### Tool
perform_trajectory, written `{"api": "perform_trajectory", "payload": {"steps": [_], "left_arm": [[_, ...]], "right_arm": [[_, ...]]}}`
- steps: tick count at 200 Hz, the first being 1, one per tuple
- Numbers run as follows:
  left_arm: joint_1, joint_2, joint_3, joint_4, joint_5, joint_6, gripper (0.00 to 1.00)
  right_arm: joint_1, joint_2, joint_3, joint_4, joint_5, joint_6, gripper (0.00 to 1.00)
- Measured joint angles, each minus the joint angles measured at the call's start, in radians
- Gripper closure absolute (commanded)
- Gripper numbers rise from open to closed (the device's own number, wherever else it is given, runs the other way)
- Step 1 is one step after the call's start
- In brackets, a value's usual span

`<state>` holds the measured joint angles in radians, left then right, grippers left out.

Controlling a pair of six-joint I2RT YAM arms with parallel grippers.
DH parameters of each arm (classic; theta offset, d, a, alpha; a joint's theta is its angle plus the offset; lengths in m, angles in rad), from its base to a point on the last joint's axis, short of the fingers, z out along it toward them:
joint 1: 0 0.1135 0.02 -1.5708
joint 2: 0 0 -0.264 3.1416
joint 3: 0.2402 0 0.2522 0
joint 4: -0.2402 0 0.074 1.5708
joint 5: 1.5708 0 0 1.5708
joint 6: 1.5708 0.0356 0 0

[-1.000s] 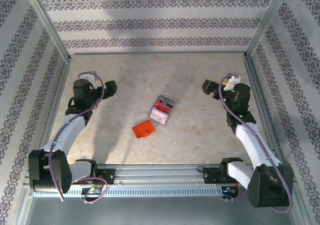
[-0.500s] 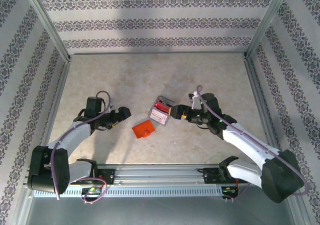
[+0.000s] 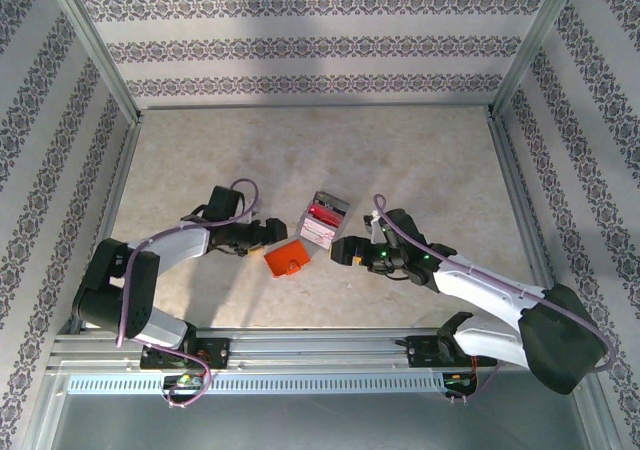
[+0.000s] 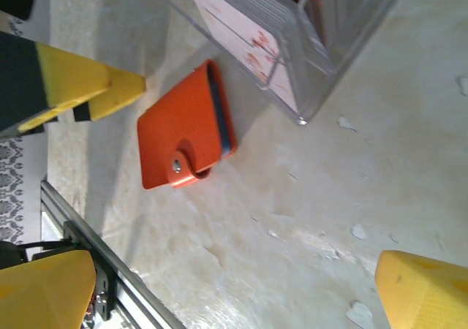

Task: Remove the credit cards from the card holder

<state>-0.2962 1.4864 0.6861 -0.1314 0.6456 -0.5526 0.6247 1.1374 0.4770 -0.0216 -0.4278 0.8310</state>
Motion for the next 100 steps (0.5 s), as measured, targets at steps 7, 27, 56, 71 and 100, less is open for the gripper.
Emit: {"api": "perform_trajectory", "payload": {"steps": [7,27,56,71,100], "left_arm": [[-0.010,0.007,0.014,-0.008,-0.008,0.016,0.09],[-0.030,0.034,0.041,-0.027,-0.021,0.058,0.14],[-0.050,0.073,0.048,-0.072,-0.024,0.101,0.21],[-0.059,0.074,0.048,-0.081,-0.029,0.111,0.23],[-0.103,0.069,0.038,-0.085,-0.065,0.118,0.32]], "right_arm": [[0.000,-0.009,-0.002,-0.006,0.006,-0.001,0.02],[0.000,-0.035,-0.003,-0.013,0.023,-0.010,0.02],[-0.001,-0.050,-0.008,-0.013,0.031,-0.023,0.02],[-0.007,-0.052,-0.012,-0.018,0.032,-0.026,0.02],[-0.008,-0.060,-0.015,-0.027,0.039,-0.032,0.02]]}}
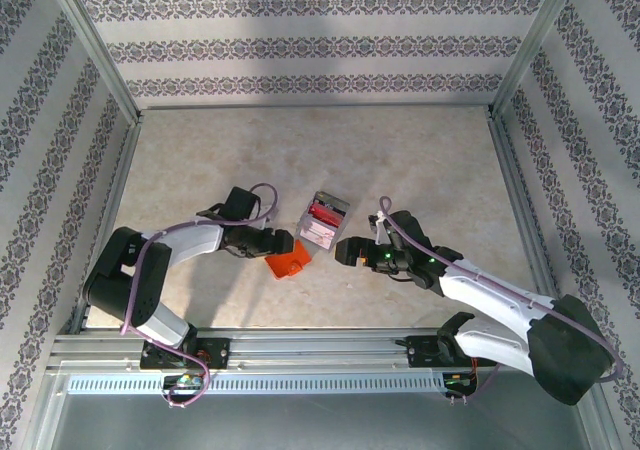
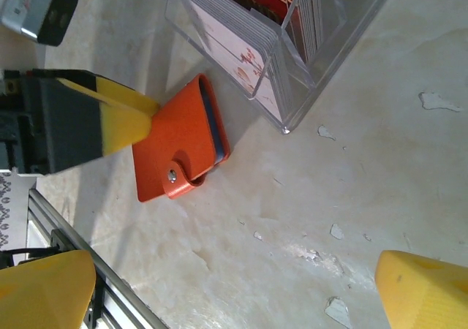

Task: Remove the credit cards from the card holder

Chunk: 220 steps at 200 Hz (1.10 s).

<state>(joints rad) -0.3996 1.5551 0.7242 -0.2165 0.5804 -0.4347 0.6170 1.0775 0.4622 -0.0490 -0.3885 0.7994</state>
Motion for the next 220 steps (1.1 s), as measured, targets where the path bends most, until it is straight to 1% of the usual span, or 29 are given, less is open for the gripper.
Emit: {"api": "perform_trajectory", "payload": {"steps": [39,63,79,102,123,141,169,195,220], "left_arm": [[-0.071,-0.025,-0.027,-0.001,-0.024,-0.031,0.41],[-0.119,-0.031,-0.031,-0.005,-0.076,-0.048,0.45],[-0.147,-0.032,-0.024,-0.017,-0.125,-0.056,0.53],[-0.194,-0.023,-0.002,-0.060,-0.199,-0.063,0.61],[-0.215,-0.012,0.015,-0.078,-0.236,-0.074,0.70],[-0.229,-0.010,0.020,-0.082,-0.244,-0.094,0.79],[-0.249,-0.013,0.021,-0.069,-0.220,-0.118,0.93],[-0.255,-0.066,0.011,-0.068,-0.216,-0.127,1.00],[-0.256,-0.196,-0.010,-0.072,-0.230,-0.127,1.00]], "right_arm": [[-0.011,-0.003,-0.001,-0.016,0.007,-0.014,0.02],[-0.013,-0.005,-0.001,-0.023,0.008,-0.020,0.02],[-0.013,-0.010,-0.003,-0.029,0.011,-0.021,0.02],[-0.013,-0.022,-0.009,-0.033,0.021,-0.022,0.02],[-0.013,-0.024,-0.013,-0.041,0.028,-0.027,0.02],[-0.018,-0.024,-0.013,-0.045,0.032,-0.033,0.02],[-0.033,-0.029,-0.016,-0.045,0.031,-0.041,0.02],[-0.060,-0.046,-0.034,-0.040,0.005,-0.047,0.02],[-0.103,-0.077,-0.059,0.002,-0.057,-0.045,0.02]]}}
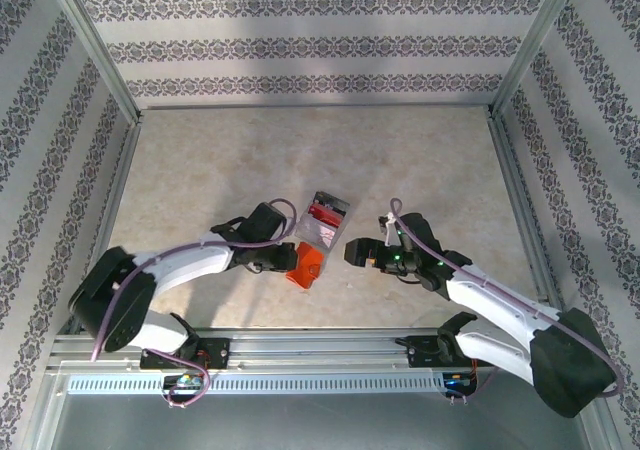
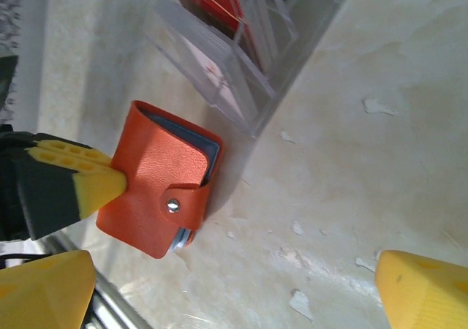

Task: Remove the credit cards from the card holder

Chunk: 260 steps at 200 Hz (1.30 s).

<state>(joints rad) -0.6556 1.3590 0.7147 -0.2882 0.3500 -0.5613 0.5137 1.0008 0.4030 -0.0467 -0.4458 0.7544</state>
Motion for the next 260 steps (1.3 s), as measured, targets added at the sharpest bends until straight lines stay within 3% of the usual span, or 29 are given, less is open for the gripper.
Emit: {"api": "perform_trajectory", "payload": {"steps": [50,79,116,158,196,260], "left_arm": [[0.000,-0.383,-0.046,0.067,-0.071,-0.012,1.00],[0.000,-0.496,-0.061,0.194,-0.097,-0.035,1.00],[0.000,-0.493,-0.052,0.341,-0.086,-0.076,1.00],[0.000,-0.459,-0.049,0.508,-0.063,-0.165,1.00],[0.000,-0.453,-0.049,0.595,-0.063,-0.216,1.00],[0.000,-0.421,-0.050,0.634,-0.063,-0.259,1.00]], "right_arm": [[-0.067,-0.119,-0.018,0.209,-0.142,0.050,0.02],[-0.067,-0.137,0.011,0.356,-0.192,0.086,0.02],[-0.056,-0.076,0.089,0.529,-0.235,0.123,0.06],[0.021,-0.010,0.126,0.671,-0.244,0.135,0.10],[0.041,0.024,0.126,0.693,-0.224,0.134,0.11],[0.074,0.043,0.134,0.695,-0.213,0.131,0.28]]}}
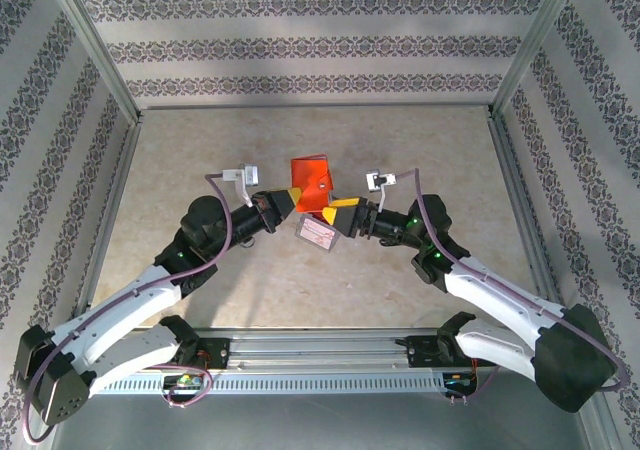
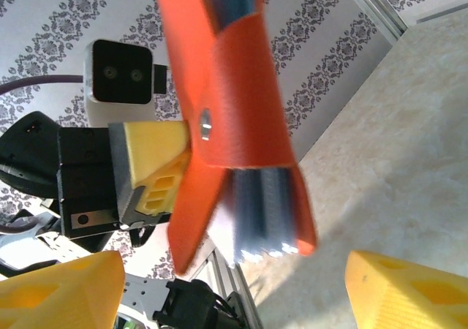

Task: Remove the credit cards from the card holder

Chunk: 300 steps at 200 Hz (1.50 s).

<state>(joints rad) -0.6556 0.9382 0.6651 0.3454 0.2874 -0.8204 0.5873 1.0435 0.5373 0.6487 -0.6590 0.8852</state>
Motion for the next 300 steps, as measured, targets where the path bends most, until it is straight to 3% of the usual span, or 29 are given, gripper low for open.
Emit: {"api": "perform_trajectory", "payload": {"steps": [36,82,122,146,171,197,217,245,276,300], "left_arm": [[0.000,0.005,0.000,0.000,0.000,-0.005,1.00],[0.000,0.005,0.000,0.000,-0.005,-0.019,1.00],[0.000,0.005,0.000,0.000,-0.014,-0.019,0.81],[0.001,0.005,0.000,-0.021,-0.031,-0.002,0.67],[0.001,-0.027,0.001,-0.074,-0.036,0.026,0.47],[0.014,-0.098,0.011,-0.139,-0.037,0.063,0.16],[0.058,-0.156,0.029,-0.167,-0.014,0.082,0.04],[0.132,-0.192,0.076,-0.174,0.077,0.082,0.00],[0.148,-0.144,0.143,-0.113,0.237,0.056,0.09],[0.148,-0.059,0.175,-0.008,0.344,0.009,0.09]], "right_arm": [[0.007,0.015,0.022,0.006,0.012,0.000,0.38],[0.019,0.050,0.044,0.009,0.026,0.000,0.60],[0.019,0.060,0.045,0.006,0.047,0.003,0.88],[0.018,0.058,0.046,0.017,0.040,0.008,0.97],[-0.005,0.056,0.045,0.014,0.025,0.012,0.98],[-0.068,0.034,0.043,0.015,-0.010,0.030,0.99],[-0.127,0.007,0.040,0.027,-0.059,0.056,0.99],[-0.190,-0.017,0.040,0.086,-0.134,0.116,0.99],[-0.197,-0.021,0.052,0.159,-0.197,0.201,1.00],[-0.175,-0.021,0.087,0.189,-0.208,0.245,1.00]]}}
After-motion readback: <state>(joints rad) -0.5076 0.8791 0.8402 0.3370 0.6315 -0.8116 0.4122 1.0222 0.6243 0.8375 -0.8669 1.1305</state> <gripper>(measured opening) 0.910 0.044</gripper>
